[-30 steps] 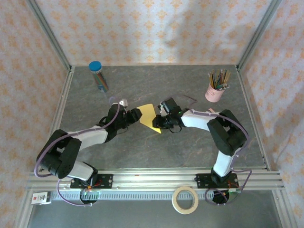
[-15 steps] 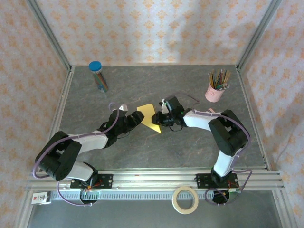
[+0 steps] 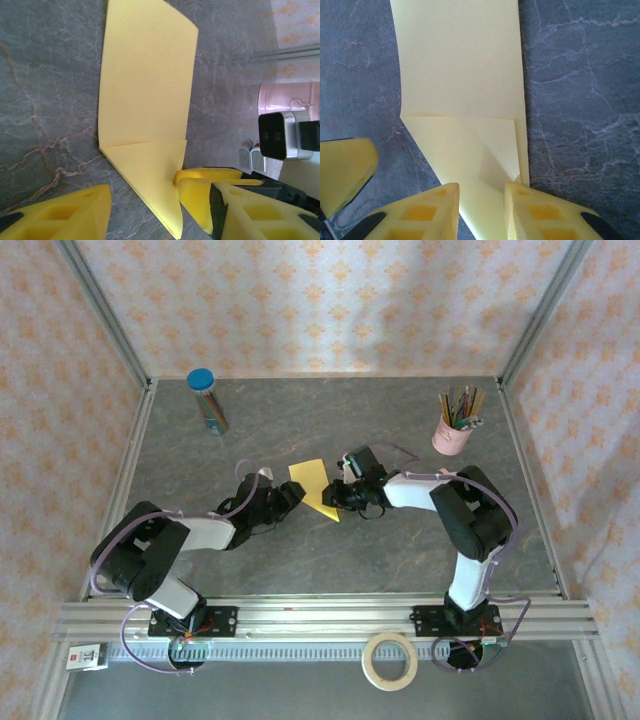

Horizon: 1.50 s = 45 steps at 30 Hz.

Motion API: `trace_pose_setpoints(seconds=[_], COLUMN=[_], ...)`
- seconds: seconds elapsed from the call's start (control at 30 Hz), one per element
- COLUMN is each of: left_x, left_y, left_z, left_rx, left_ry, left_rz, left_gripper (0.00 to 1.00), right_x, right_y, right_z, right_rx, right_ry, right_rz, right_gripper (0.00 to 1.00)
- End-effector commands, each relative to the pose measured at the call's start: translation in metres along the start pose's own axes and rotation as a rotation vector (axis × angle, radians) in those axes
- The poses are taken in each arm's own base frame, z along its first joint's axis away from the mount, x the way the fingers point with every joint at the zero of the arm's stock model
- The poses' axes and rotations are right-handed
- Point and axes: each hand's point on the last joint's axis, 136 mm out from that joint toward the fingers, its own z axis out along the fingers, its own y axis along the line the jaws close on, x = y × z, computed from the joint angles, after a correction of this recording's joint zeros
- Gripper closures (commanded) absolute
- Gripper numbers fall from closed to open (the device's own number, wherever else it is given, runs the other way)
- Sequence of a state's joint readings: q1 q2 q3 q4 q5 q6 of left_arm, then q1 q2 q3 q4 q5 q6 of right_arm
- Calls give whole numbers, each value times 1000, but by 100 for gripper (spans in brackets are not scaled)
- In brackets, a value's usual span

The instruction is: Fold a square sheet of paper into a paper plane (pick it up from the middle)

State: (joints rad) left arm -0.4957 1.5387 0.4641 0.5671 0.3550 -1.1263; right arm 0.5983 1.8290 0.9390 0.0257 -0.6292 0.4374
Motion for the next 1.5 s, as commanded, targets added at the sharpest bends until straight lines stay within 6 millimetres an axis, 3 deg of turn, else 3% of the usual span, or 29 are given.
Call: trace_pose_setpoints(seconds=[0.0,0.43,0.73,1.0,1.47], left_x=[-3,-5,-7,-2,-7], left_y=[-18,-3,13,5,17], left_z=[4,17,17,25,25], left_rx=[54,-26,-109,-96,-171], left_ry=[-4,-6,-25,14,-15], left_rz=[-10,-68,-96,-93,-108], left_gripper=[48,62,61,59,56], right_x=[9,15,17,18,20], right_y=[-13,-24,-27,-29,-35], right_z=[4,7,9,10,12], right_rx=[23,34,37,36,54], right_ry=[22,42,49,56,64], right_rz=[13,42,48,51,63], right_gripper=[71,71,71,71,72])
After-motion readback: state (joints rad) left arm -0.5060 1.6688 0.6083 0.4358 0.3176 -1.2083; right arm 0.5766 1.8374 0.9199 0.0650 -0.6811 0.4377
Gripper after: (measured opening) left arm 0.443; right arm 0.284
